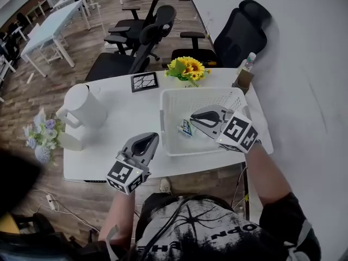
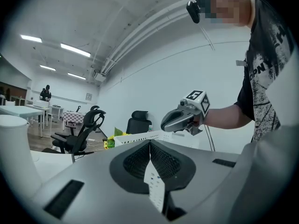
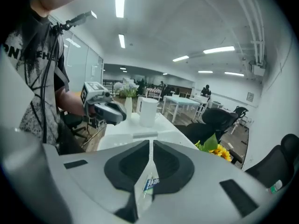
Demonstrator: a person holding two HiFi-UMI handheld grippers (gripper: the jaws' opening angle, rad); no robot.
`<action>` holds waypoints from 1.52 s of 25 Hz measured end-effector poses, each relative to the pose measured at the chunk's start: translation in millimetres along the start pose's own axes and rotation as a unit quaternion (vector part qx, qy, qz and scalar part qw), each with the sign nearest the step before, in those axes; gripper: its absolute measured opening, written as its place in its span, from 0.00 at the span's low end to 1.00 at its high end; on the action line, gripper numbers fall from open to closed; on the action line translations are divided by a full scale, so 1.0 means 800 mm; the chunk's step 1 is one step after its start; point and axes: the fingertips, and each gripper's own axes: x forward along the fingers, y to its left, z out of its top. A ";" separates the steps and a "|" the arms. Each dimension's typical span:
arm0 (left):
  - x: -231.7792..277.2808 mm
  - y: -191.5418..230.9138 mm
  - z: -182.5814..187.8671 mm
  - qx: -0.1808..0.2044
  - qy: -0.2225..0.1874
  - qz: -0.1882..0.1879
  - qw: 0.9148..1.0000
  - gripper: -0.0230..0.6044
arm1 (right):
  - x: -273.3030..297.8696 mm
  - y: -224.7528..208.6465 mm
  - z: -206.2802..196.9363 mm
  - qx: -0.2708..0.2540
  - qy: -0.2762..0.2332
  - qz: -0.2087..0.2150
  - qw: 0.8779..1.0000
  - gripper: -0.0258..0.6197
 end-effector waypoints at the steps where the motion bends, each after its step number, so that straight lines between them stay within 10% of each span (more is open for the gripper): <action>1: 0.001 0.005 -0.002 -0.002 0.001 -0.001 1.000 0.05 | 0.013 -0.005 -0.014 0.002 0.022 0.005 1.000 0.08; 18: -0.007 0.080 -0.052 -0.062 0.018 0.010 0.998 0.05 | 0.150 -0.013 -0.229 0.099 0.299 0.086 0.945 0.45; 38: 0.008 0.102 -0.087 -0.093 0.032 0.002 0.995 0.05 | 0.198 -0.002 -0.273 0.170 0.368 0.093 0.909 0.53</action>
